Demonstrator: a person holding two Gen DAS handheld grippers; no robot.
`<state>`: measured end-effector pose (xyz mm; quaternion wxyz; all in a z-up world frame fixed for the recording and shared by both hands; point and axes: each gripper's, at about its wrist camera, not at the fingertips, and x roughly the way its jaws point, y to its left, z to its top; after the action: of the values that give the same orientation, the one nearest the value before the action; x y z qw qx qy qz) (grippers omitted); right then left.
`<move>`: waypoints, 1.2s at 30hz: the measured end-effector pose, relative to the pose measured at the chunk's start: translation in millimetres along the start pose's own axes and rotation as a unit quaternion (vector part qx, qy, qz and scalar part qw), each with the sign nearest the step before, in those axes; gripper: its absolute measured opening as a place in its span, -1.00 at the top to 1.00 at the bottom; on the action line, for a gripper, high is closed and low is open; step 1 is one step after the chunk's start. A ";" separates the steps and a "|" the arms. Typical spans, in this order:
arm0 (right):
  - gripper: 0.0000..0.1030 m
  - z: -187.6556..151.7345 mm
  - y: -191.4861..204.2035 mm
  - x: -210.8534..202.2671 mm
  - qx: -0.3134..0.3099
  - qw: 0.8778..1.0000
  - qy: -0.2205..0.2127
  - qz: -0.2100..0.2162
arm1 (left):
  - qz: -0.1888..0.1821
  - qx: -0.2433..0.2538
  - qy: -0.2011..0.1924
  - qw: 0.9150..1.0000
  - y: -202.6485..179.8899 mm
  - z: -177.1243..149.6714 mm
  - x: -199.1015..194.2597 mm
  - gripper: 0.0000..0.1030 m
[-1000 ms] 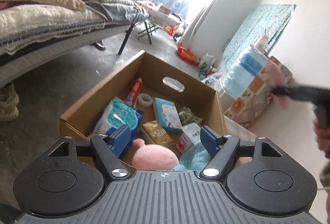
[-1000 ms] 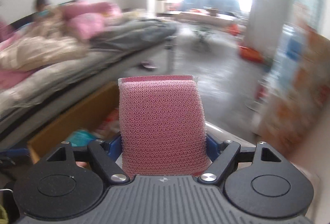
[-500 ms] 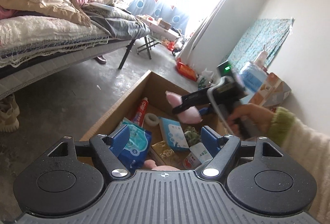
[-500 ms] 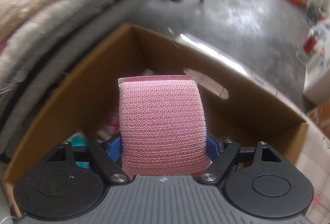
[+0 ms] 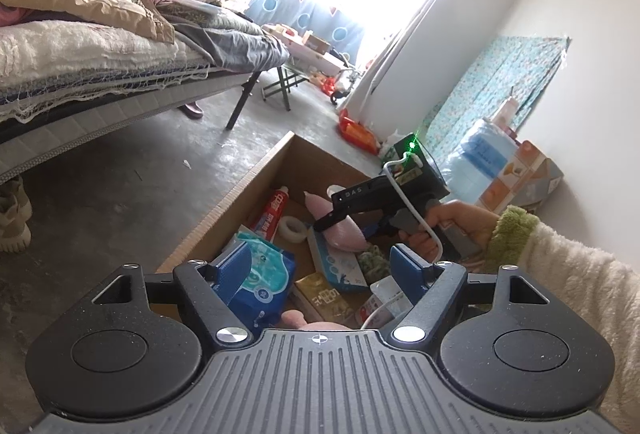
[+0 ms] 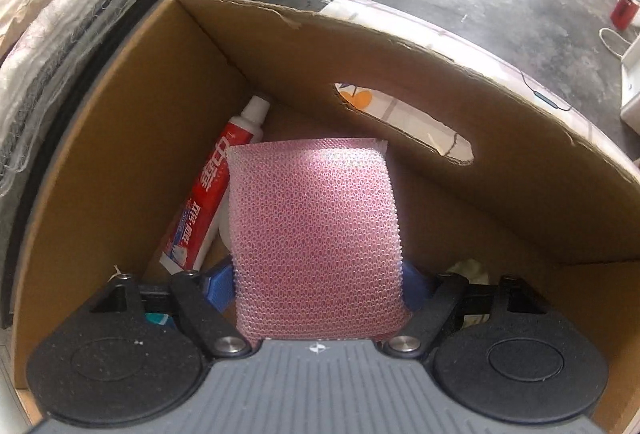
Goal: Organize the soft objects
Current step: 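Lift the pink sponge with the right tool and carry it over the box, then open the right tool to drop the pink sponge into the box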
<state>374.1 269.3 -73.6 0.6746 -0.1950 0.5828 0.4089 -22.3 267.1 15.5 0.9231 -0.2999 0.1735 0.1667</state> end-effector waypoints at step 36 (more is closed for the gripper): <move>-0.84 -26.8 76.1 18.7 -0.380 0.895 -0.067 -0.221 | 0.006 0.001 0.010 1.000 -3.9 -2.4 10.2 -0.50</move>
<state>297.8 300.4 -81.6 0.6597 -0.5327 0.2776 0.4515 -12.2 264.7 11.3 0.9206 -0.2999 0.1844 0.1692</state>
